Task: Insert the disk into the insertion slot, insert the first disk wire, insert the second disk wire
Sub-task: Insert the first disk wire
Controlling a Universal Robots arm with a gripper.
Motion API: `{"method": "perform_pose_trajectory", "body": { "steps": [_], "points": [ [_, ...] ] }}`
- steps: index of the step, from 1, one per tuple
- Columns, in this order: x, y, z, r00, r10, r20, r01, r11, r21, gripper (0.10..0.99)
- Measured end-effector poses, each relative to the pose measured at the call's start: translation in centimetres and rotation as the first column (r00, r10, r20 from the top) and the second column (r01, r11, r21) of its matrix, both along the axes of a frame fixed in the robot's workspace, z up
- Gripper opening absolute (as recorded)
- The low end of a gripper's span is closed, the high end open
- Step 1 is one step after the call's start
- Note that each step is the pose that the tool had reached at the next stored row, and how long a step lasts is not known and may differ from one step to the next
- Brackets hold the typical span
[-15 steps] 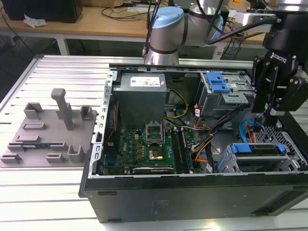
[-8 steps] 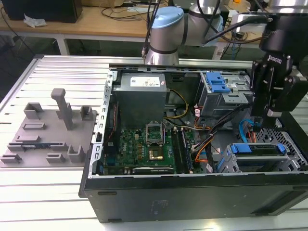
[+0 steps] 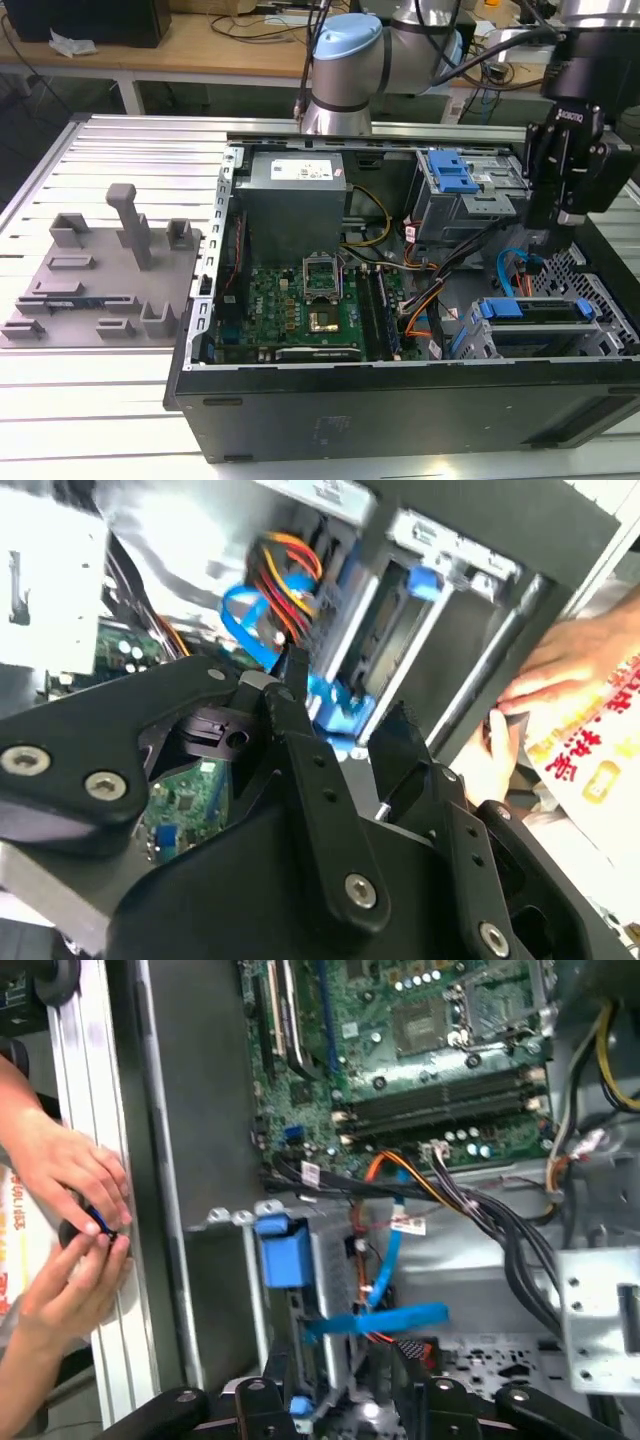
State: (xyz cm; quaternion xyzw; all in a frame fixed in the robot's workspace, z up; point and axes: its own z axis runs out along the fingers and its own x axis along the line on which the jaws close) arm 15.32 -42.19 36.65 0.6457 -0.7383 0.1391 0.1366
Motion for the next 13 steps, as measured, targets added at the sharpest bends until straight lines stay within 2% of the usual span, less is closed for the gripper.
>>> {"method": "perform_pose_trajectory", "body": {
  "steps": [3, 6, 8, 13],
  "points": [
    [0.49, 0.68, -0.47, 1.0, -0.002, -0.0007, 0.002, 1.0, -0.005, 0.518],
    [0.51, 0.73, -0.91, 0.9994, -0.035, -0.0003, 0.035, 0.9994, -0.007, 0.518],
    [0.54, 0.73, -1.23, 0.9984, -0.056, 0.0009, 0.056, 0.9984, -0.007, 0.369],
    [0.85, 0.87, -1.93, 0.9986, -0.054, 0.0038, 0.054, 0.998, -0.032, 0.369]
  ]
}}
